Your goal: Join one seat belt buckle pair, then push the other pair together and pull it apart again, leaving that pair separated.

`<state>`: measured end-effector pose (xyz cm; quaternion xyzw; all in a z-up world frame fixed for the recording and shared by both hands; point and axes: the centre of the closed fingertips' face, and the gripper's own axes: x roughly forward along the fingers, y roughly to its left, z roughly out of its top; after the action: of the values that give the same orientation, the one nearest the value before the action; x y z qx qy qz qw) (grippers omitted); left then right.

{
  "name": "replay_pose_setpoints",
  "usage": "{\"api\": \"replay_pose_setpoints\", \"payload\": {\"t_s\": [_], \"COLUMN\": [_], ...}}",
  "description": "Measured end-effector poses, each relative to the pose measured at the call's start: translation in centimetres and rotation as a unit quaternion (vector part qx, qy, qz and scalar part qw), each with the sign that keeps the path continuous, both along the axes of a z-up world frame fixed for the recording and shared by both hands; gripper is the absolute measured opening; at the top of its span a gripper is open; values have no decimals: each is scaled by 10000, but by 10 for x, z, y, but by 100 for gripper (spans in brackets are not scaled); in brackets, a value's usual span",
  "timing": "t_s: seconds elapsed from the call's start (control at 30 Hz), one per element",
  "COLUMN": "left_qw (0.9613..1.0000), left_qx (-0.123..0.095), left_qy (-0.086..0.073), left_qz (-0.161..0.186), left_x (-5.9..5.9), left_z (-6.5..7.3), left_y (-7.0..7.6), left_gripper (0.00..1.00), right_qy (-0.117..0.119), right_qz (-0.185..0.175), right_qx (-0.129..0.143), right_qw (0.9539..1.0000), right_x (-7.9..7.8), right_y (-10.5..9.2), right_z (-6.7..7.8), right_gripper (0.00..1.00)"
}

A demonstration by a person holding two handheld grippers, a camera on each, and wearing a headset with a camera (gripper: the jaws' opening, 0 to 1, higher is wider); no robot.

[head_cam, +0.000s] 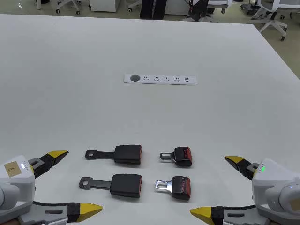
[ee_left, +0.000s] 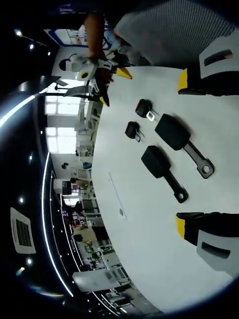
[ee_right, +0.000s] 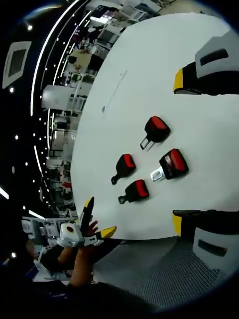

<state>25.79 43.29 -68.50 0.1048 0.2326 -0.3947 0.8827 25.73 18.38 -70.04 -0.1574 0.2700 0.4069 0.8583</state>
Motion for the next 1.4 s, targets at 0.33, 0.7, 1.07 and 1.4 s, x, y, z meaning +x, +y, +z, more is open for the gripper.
{"api": "replay_pose_setpoints", "payload": {"t_s": [0.33,0.7,1.07,1.4], "left_qw": [10000,10000,10000,10000], "left_qx": [-1,-33,-39,-10], "left_qy": [4,-29,-21,-24], "left_qz": [-30,-26,-38,-83], "left_x": [0,1,2,2], "left_z": [-1,0,-1,1], "left_y": [-1,2,2,-1], "left_gripper": [100,100,100,100], "right_qy": [-34,-29,-13,-25], "right_qz": [29,44,47,63], "right_qx": [9,-4,-15,-32], "right_qw": [10000,10000,10000,10000], "right_x": [-1,0,0,1], "right_y": [0,0,1,-1], "right_z": [1,1,0,0], "right_gripper": [95,96,97,97]}}
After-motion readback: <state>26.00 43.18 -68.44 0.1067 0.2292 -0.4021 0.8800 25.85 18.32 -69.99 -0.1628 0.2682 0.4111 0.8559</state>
